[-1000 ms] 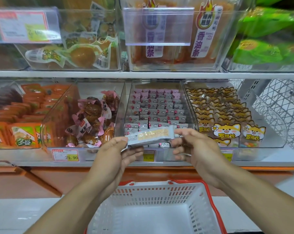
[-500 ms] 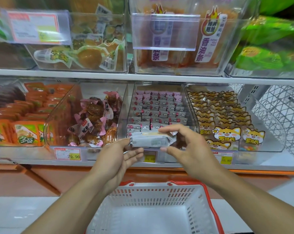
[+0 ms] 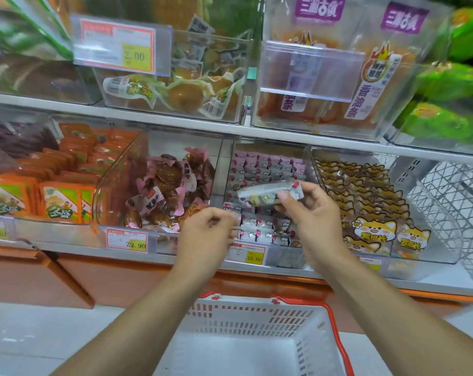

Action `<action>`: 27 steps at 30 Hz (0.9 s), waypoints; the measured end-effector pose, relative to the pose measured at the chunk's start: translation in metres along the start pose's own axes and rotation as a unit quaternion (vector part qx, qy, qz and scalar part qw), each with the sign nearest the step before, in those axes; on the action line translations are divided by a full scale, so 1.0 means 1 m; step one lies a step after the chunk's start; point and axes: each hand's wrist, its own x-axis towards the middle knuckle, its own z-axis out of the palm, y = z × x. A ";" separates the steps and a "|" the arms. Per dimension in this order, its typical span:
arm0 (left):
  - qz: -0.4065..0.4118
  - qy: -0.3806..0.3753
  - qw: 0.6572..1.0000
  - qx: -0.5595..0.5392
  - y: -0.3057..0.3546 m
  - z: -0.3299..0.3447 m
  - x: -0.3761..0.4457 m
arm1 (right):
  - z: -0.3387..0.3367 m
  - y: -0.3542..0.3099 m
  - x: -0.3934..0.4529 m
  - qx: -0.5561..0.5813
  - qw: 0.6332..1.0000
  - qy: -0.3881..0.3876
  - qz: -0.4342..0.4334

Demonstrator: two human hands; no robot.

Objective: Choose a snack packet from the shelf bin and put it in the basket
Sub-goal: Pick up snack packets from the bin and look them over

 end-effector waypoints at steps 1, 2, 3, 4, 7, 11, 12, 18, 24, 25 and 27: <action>0.052 -0.008 0.996 0.075 -0.002 0.000 -0.003 | 0.004 -0.001 0.004 -0.044 0.999 0.012 -0.025; 0.089 -0.023 0.987 0.135 -0.003 0.002 -0.005 | 0.008 -0.002 0.009 -0.097 0.994 0.028 -0.050; 0.112 -0.038 0.976 0.184 -0.007 0.004 -0.007 | 0.011 -0.003 0.014 -0.151 0.985 0.042 -0.073; 0.127 -0.047 0.965 0.224 -0.009 0.008 -0.008 | 0.015 -0.004 0.021 -0.193 0.976 0.047 -0.092; 0.138 -0.056 0.951 0.269 -0.014 0.016 -0.007 | 0.027 -0.005 0.038 -0.264 0.957 0.017 -0.121; 0.119 -0.060 0.958 0.255 -0.016 0.022 -0.005 | 0.042 -0.001 0.063 -0.339 0.930 -0.057 -0.128; 0.118 -0.061 0.958 0.255 -0.015 0.022 -0.005 | 0.046 -0.001 0.069 -0.370 0.917 -0.091 -0.120; 0.104 -0.059 0.959 0.258 -0.013 0.022 -0.003 | 0.059 0.009 0.089 -0.596 0.751 -0.261 -0.114; 0.089 -0.055 0.958 0.267 -0.015 0.019 -0.002 | 0.049 0.003 0.104 -0.593 0.781 -0.164 -0.108; 0.089 -0.055 0.958 0.268 -0.015 0.019 -0.002 | 0.048 0.004 0.105 -0.616 0.764 -0.173 -0.091; 0.091 -0.054 0.956 0.272 -0.014 0.019 -0.002 | 0.047 0.008 0.104 -0.632 0.752 -0.181 -0.057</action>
